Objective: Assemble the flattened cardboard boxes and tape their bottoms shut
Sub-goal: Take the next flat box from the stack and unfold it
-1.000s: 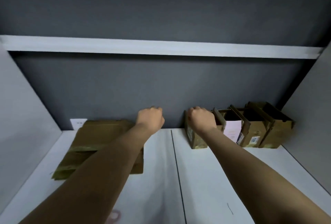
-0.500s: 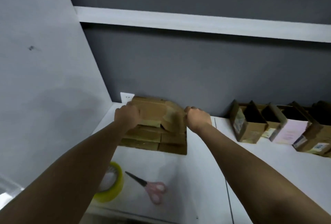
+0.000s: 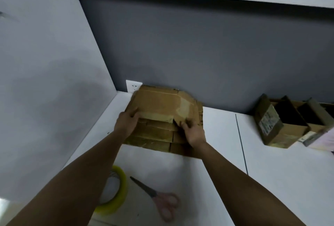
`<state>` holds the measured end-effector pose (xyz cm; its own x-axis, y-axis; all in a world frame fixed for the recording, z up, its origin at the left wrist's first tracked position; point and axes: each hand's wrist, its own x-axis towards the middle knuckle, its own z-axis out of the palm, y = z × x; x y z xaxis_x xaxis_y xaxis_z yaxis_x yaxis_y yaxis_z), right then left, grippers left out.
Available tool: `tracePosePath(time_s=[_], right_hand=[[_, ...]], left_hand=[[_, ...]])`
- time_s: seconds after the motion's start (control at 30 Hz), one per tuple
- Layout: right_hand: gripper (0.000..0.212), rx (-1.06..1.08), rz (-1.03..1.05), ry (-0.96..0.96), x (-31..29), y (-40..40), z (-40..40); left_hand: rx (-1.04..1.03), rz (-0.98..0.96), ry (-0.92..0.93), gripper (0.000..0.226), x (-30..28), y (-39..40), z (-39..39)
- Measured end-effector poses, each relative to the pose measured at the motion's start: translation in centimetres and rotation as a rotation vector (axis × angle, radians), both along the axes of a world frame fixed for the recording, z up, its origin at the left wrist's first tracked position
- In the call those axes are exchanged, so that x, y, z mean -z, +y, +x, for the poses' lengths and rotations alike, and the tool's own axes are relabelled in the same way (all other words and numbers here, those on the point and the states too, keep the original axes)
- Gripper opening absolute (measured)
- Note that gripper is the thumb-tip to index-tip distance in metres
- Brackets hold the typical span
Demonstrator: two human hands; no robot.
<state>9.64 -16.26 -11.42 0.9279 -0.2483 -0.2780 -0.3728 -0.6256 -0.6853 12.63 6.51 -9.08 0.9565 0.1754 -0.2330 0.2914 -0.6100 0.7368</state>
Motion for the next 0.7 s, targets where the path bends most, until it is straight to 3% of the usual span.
tracePosePath(time_s=[0.1, 0.2, 0.3, 0.43, 0.53, 0.7], right_hand=[[0.032, 0.403, 0.494, -0.147, -1.3, -0.2, -0.5], [0.037, 0.586, 0.986, -0.140, -3.9, -0.8, -2.9], [0.034, 0.539, 0.960, -0.134, -6.1, -2.4, -6.5], [0.031, 0.489, 0.917, -0.118, -8.2, -5.6, -12.2], [0.031, 0.461, 0.865, -0.124, -9.3, -8.4, -16.9], [0.033, 0.409, 0.765, -0.155, -9.7, -12.5, -25.1]], left_hand=[[-0.130, -0.160, -0.115, 0.046, -1.7, -0.5, -0.8], [-0.220, -0.336, -0.145, 0.035, -3.8, -1.0, -2.9], [-0.166, -0.431, -0.101, 0.027, -5.7, -1.6, -5.6], [-0.065, -0.702, 0.016, 0.041, -7.8, -3.6, -10.3], [-0.026, -0.827, 0.121, 0.037, -8.4, -5.8, -14.1], [0.031, -0.853, 0.175, 0.037, -7.4, -9.9, -20.3]])
